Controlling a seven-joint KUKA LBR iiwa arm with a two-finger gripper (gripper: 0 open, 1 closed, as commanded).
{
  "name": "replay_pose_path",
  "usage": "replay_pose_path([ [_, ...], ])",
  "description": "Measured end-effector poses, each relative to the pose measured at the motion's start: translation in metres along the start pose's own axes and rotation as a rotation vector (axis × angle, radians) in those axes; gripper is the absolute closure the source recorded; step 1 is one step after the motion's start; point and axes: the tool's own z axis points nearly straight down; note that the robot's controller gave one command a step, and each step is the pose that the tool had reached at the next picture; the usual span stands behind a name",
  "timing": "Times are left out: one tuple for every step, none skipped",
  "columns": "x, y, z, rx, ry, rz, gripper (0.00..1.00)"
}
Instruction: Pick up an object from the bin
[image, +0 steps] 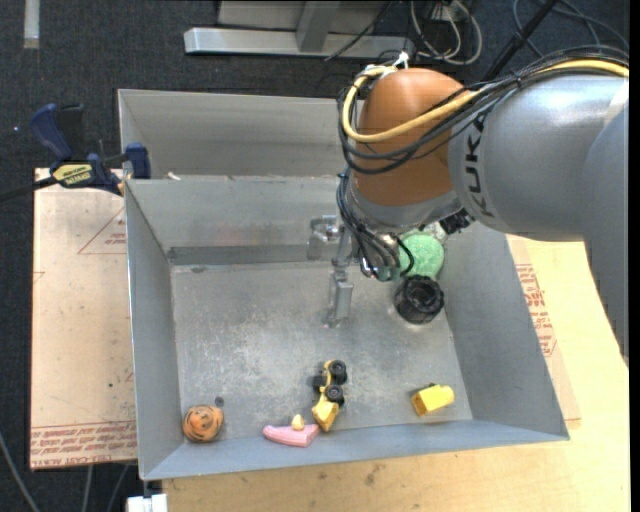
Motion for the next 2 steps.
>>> replay_pose_path([
  [-0.001, 0.000, -0.005, -0.001, -0.008, 0.001, 0.00],
  [0.026, -0.017, 0.001, -0.001, -0.012, -0.127, 0.00],
])
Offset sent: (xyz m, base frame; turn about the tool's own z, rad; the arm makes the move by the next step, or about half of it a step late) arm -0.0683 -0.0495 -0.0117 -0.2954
